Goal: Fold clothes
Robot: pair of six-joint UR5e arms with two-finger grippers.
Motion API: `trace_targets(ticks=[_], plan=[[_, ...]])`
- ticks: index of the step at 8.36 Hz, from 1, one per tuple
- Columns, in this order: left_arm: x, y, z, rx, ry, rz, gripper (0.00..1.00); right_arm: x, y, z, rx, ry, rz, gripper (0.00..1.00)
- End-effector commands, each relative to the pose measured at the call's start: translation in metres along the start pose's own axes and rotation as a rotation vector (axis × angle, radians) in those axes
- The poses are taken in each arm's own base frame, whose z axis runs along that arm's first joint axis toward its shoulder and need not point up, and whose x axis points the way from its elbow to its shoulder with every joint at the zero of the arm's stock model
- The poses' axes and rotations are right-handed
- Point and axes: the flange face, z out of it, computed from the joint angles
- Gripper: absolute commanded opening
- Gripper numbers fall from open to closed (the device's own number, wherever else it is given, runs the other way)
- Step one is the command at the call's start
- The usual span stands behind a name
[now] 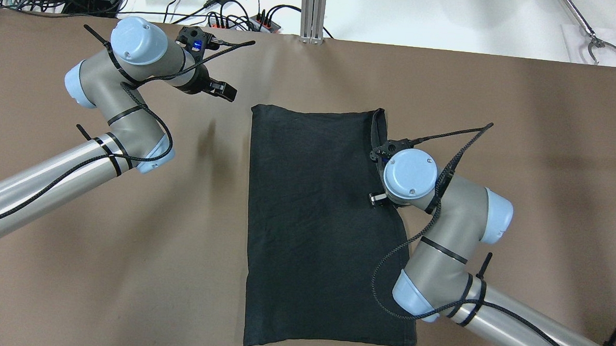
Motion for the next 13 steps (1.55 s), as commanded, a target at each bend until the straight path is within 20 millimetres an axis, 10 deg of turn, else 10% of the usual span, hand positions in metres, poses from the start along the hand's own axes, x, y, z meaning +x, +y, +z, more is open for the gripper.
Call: trace_targets(ticks=[1, 5, 9, 11, 13], plan=[[0.003, 0.003, 0.002, -0.002, 0.004, 0.003, 0.95, -0.014, -0.039, 0.007, 0.037, -0.018, 0.037, 0.94], [0.005, 0.003, -0.001, 0.003, 0.009, 0.004, 0.95, 0.016, -0.07, 0.042, 0.049, 0.015, 0.091, 0.94], [0.007, 0.002, -0.003, 0.006, 0.012, -0.002, 0.95, 0.131, -0.105, 0.043, 0.014, 0.026, 0.066, 0.94], [0.012, 0.001, -0.008, 0.01, 0.023, -0.011, 0.95, 0.131, -0.108, 0.032, 0.017, -0.011, 0.07, 0.94], [0.026, 0.045, 0.004, -0.027, 0.045, -0.091, 0.95, 0.124, -0.109, 0.022, 0.04, -0.1, 0.117, 0.94]])
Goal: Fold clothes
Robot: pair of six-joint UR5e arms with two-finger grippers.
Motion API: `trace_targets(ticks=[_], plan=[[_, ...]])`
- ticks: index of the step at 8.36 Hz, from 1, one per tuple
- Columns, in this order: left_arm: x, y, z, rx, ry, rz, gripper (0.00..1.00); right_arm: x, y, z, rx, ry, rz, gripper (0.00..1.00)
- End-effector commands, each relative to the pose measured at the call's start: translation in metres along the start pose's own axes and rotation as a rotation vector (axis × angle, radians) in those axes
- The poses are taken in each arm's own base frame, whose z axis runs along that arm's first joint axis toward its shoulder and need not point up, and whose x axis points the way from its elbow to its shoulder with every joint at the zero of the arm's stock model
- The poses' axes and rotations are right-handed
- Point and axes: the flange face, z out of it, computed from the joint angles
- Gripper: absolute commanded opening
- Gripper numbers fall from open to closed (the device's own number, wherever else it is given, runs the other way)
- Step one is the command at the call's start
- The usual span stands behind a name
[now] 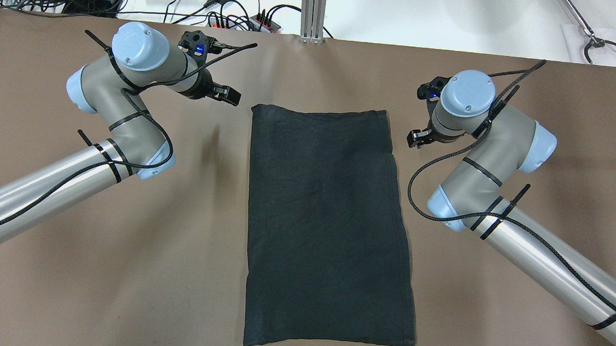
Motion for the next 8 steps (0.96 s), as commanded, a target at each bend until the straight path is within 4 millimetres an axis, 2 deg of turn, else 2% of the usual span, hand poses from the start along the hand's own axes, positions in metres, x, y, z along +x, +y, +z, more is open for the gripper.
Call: trace_targets(ticks=[1, 2, 5, 7, 8], plan=[[0.036, 0.069, 0.015, -0.055, 0.053, -0.127, 0.95, -0.003, 0.007, -0.009, 0.037, -0.106, 0.084, 0.94], [0.058, 0.086, 0.02, -0.076, 0.073, -0.176, 0.95, -0.005, 0.008, -0.018, 0.056, -0.121, 0.079, 0.94], [0.086, 0.102, 0.023, -0.11, 0.104, -0.247, 0.95, -0.004, 0.013, -0.029, 0.072, -0.133, 0.069, 0.94], [0.083, 0.103, 0.027, -0.115, 0.095, -0.253, 0.94, -0.005, 0.013, -0.03, 0.074, -0.135, 0.06, 0.94], [0.085, 0.103, 0.026, -0.116, 0.1, -0.26, 0.86, -0.005, 0.013, -0.03, 0.074, -0.135, 0.058, 0.94]])
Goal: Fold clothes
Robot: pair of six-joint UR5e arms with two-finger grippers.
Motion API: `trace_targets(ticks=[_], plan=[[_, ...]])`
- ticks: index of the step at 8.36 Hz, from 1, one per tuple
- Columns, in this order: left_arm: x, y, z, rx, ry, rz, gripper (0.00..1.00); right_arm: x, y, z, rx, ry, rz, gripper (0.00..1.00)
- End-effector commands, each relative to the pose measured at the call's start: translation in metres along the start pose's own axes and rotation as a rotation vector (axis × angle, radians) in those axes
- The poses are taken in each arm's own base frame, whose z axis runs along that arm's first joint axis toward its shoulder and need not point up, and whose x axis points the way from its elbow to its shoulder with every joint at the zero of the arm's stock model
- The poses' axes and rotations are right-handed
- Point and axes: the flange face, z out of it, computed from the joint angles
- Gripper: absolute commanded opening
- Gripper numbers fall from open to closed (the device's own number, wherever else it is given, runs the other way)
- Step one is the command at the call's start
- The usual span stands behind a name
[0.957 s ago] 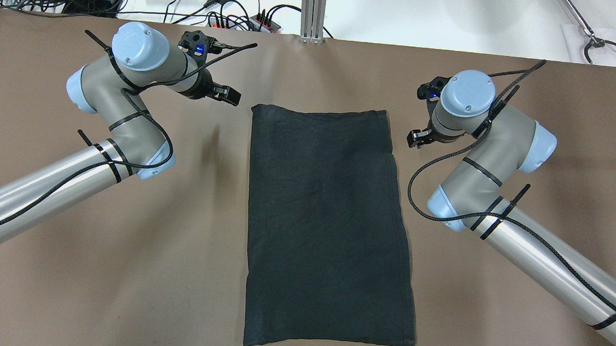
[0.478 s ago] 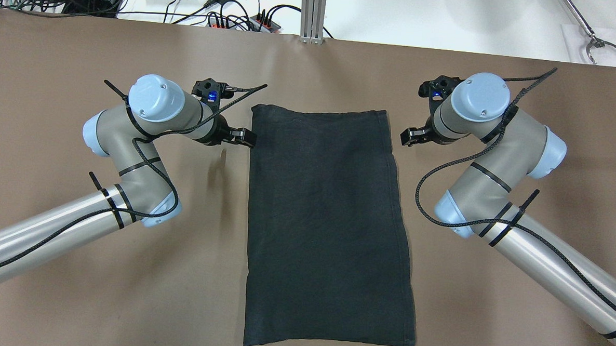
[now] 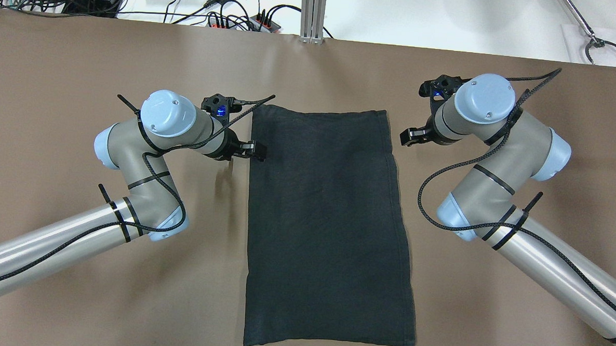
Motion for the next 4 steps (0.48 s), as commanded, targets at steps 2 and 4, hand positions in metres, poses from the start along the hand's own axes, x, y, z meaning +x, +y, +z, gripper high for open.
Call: trace_targets(ticks=[2, 4], plan=[[0.015, 0.015, 0.006, -0.02, 0.017, -0.013, 0.32, 0.0, -0.001, -0.002, 0.003, -0.002, -0.01, 0.94], [0.02, 0.025, 0.011, -0.03, 0.021, -0.004, 0.07, 0.0, -0.002, -0.002, 0.003, 0.0, -0.01, 0.94]])
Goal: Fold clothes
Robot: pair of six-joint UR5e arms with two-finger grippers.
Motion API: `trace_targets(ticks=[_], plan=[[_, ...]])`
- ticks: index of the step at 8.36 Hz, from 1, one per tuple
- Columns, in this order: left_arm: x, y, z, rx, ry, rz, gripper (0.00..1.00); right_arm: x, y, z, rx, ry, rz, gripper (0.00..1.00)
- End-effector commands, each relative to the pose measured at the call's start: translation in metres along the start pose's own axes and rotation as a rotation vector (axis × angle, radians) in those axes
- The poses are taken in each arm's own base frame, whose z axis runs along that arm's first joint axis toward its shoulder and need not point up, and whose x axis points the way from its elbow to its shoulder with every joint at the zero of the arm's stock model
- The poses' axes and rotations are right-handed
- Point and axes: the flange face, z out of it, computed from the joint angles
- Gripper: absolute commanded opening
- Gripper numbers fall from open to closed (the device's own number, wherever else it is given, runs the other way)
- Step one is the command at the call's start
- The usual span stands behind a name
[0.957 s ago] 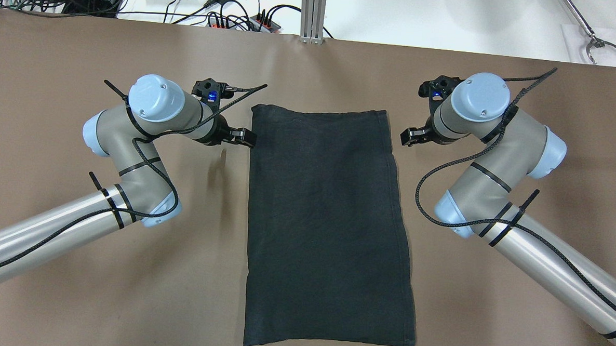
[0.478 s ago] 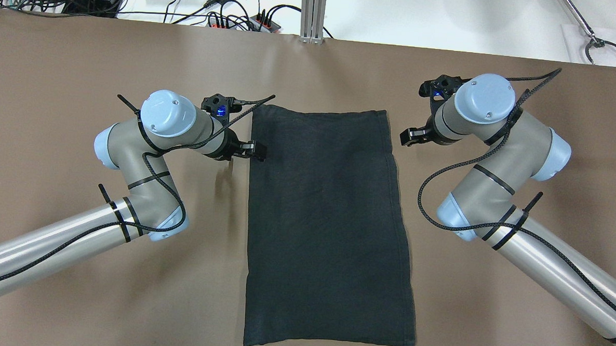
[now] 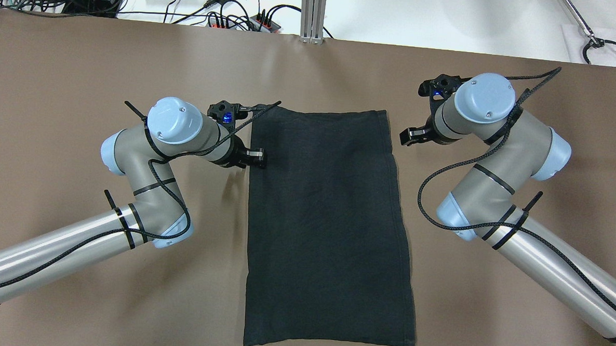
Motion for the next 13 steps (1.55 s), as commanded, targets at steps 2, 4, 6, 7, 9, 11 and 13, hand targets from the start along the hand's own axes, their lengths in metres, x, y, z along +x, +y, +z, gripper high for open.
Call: trace_targets(ticks=[2, 4, 6, 7, 9, 11, 13], plan=[[0.015, 0.013, 0.003, -0.013, 0.019, 0.012, 0.0, 0.001, -0.001, -0.001, 0.002, 0.0, -0.001, 0.94], [0.003, -0.013, -0.015, -0.005, 0.023, 0.008, 0.0, 0.002, 0.0, 0.001, 0.0, 0.002, 0.001, 0.94], [-0.032, -0.048, -0.029, 0.011, -0.011, 0.054, 0.0, 0.002, 0.0, 0.0, 0.001, 0.001, 0.002, 0.94], [-0.049, -0.059, -0.026, 0.016, -0.038, 0.049, 0.0, 0.003, 0.001, 0.001, 0.0, 0.002, 0.006, 0.94], [-0.053, -0.063, -0.028, 0.021, -0.039, 0.053, 0.0, 0.003, 0.002, 0.0, 0.001, -0.001, 0.008, 0.94], [-0.055, -0.074, -0.043, 0.007, -0.012, 0.048, 0.94, 0.014, 0.023, -0.025, 0.027, -0.025, 0.001, 0.94], [-0.06, -0.07, -0.089, 0.025, 0.047, 0.047, 0.95, 0.003, 0.036, -0.048, 0.049, -0.068, 0.104, 0.94]])
